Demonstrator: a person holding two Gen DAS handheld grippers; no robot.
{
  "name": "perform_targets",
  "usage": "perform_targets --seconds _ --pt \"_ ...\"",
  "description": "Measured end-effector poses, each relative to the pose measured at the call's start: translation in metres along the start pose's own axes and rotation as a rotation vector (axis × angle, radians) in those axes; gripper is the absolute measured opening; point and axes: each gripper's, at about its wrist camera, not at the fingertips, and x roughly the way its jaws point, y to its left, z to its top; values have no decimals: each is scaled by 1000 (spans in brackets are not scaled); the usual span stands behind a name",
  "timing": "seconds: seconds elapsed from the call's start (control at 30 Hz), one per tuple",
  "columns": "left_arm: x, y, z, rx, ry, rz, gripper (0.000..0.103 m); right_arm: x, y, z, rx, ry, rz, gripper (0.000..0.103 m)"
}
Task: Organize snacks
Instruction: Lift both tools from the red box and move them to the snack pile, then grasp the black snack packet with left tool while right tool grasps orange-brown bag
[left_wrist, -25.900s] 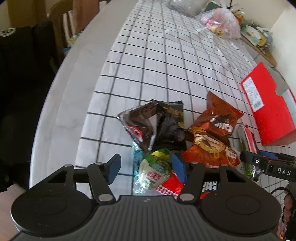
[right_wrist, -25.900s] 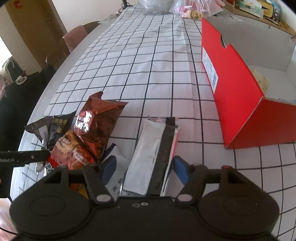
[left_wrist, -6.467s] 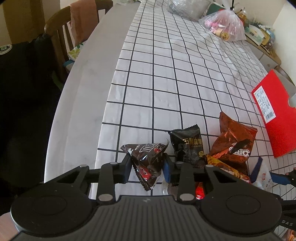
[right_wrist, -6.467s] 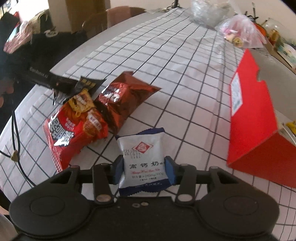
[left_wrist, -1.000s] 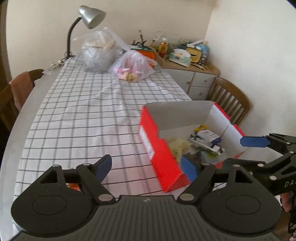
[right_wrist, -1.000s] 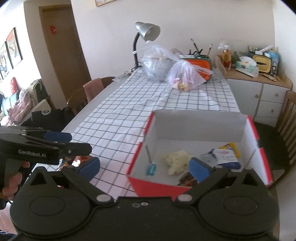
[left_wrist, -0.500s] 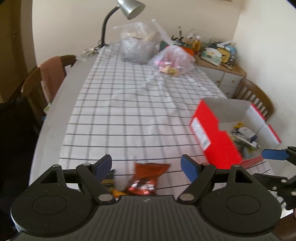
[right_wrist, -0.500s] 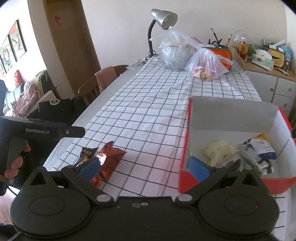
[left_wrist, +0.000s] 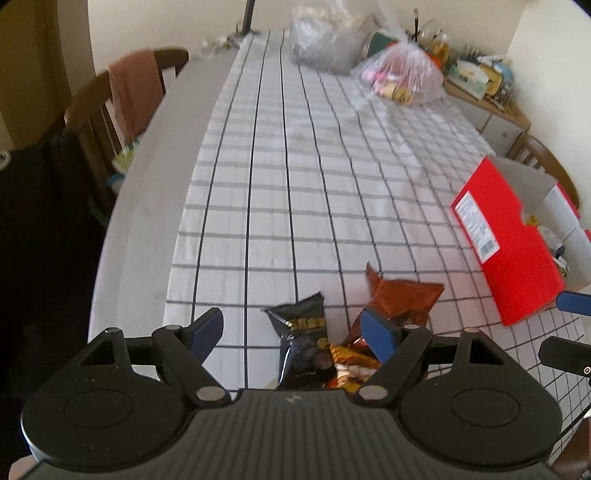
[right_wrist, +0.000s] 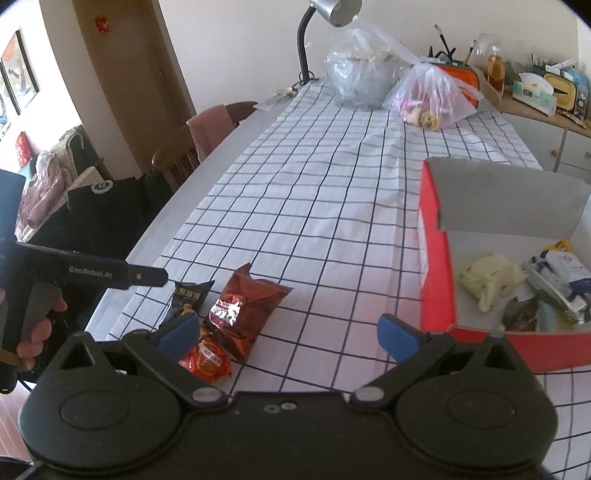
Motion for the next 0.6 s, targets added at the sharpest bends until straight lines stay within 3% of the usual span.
perform_targets --seconds 0.6 --pt "60 8 10 -14 136 6 80 80 32 20 4 104 -34 101"
